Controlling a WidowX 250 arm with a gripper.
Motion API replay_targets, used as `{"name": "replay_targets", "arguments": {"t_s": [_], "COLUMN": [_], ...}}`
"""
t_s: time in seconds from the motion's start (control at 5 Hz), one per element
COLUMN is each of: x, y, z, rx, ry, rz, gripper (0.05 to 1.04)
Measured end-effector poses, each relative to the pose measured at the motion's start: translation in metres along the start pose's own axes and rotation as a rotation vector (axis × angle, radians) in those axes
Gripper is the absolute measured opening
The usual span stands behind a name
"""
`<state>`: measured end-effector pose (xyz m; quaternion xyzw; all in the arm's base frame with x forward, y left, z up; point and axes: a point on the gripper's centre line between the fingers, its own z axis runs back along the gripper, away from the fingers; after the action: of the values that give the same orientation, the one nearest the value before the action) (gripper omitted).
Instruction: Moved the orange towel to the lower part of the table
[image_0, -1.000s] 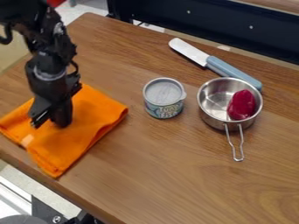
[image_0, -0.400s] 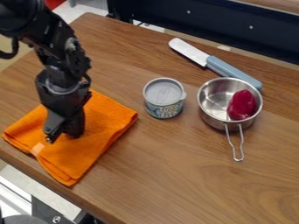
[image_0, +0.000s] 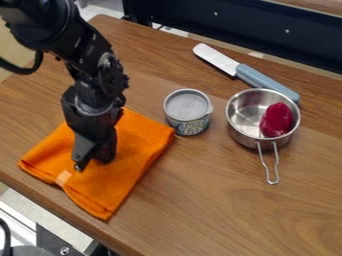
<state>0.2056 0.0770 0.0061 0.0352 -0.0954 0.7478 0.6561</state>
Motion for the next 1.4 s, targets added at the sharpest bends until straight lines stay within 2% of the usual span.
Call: {"name": "replay_targets", "arguments": {"t_s": [0.6, 0.8, 1.4], "x": [-0.038, -0.057, -0.109], "y": [0.003, 0.006, 0.020], "z": [0.005, 0.007, 0.019], "rx": [-0.007, -0.026, -0.029], "ry": [0.006, 0.022, 0.057], "rz": [0.016, 0.005, -0.022], "gripper": [0.052, 0.052, 0.052]}}
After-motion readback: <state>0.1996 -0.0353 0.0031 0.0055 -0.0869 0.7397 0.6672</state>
